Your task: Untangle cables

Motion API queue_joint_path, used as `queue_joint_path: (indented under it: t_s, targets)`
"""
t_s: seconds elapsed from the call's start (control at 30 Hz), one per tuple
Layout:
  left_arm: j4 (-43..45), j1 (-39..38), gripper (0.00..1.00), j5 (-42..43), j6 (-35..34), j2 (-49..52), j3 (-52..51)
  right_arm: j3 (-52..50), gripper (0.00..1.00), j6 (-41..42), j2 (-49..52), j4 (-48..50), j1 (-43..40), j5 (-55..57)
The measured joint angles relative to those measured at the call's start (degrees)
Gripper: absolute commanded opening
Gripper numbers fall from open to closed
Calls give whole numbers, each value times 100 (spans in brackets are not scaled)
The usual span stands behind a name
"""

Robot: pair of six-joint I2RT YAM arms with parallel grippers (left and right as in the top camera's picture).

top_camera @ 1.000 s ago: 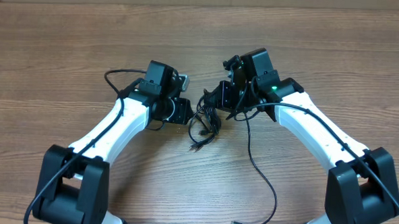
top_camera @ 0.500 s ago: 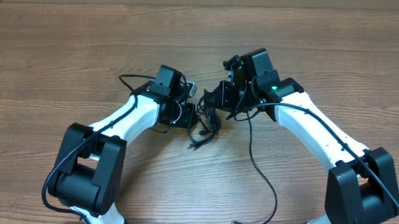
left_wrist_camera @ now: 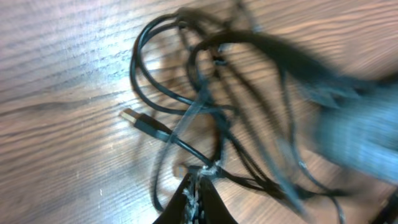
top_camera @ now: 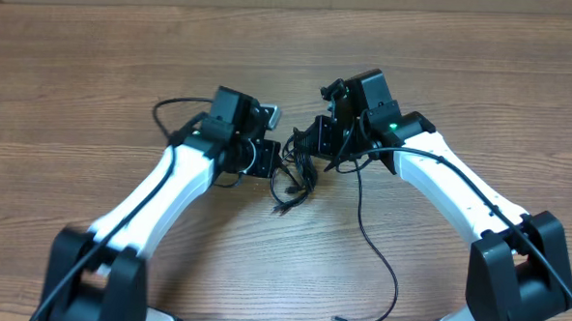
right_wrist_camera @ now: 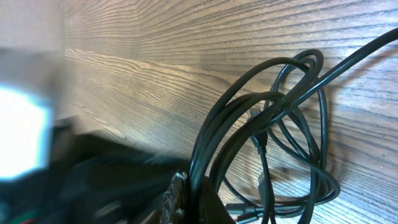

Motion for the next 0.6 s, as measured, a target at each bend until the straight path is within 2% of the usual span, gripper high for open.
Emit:
queue_joint_path:
  t_s: [0.2, 0.3, 0.33, 0.37, 0.43, 0.5, 0.6]
  targets:
    - [-533, 0, 4, -535, -37, -1027, 4, 0, 4, 2, 0, -109, 0, 190]
    - [-761, 0, 9, -951, -85, -1314, 4, 0, 4, -2, 0, -173, 0, 275]
    - [-787, 0, 13, -1047, -109, -1368, 4, 0, 4, -2, 0, -175, 0, 278]
    - [-793, 0, 25, -1108, -122, -1390, 4, 0, 4, 2, 0, -177, 0, 275]
    - [-826, 0, 41, -1196, -164, -1377, 7, 0, 4, 0, 0, -177, 0, 275]
    - [-879, 0, 47, -1226, -164, -1283, 7, 0, 4, 2, 0, -177, 0, 275]
    - [-837, 0, 45, -1165, -170, -992, 7, 0, 4, 0, 0, -177, 0, 275]
